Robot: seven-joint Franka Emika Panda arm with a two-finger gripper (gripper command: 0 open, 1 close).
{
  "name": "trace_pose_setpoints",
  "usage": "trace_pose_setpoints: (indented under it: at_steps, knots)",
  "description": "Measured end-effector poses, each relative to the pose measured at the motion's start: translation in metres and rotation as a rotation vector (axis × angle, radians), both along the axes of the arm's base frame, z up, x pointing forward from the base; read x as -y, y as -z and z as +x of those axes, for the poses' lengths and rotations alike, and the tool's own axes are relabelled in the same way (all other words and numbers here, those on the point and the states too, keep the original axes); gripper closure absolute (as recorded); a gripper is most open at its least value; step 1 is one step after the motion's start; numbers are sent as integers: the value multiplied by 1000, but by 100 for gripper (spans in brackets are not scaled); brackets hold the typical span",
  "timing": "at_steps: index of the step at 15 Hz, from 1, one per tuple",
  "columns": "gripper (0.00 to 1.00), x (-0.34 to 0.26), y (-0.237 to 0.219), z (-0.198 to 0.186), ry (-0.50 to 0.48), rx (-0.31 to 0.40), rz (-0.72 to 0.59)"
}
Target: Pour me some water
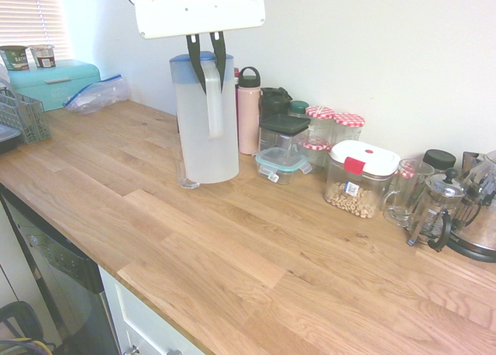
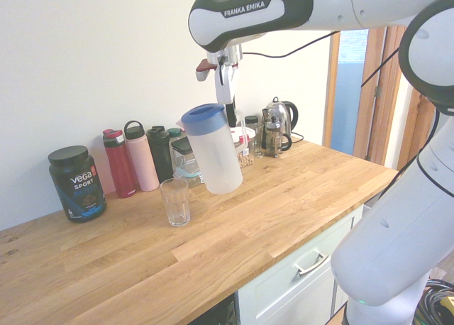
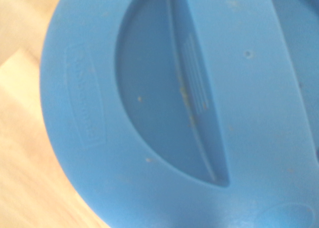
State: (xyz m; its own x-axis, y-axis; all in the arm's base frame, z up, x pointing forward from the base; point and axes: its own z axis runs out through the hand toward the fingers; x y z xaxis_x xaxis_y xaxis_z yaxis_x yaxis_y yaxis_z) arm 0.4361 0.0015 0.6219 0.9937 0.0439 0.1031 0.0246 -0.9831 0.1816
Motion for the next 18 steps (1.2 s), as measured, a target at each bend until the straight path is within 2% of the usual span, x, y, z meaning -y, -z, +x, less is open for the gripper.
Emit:
trace_pose_setpoints:
  at_steps: [3, 7, 13, 18]
  knots:
    - [100, -27, 16, -1, -122, -55, -89]
    - [100, -59, 31, 3, -211, -106, -213]
    - [100, -78, 70, 23, -232, -154, -396]
    - [100, -87, 87, 35, -218, -152, -505]
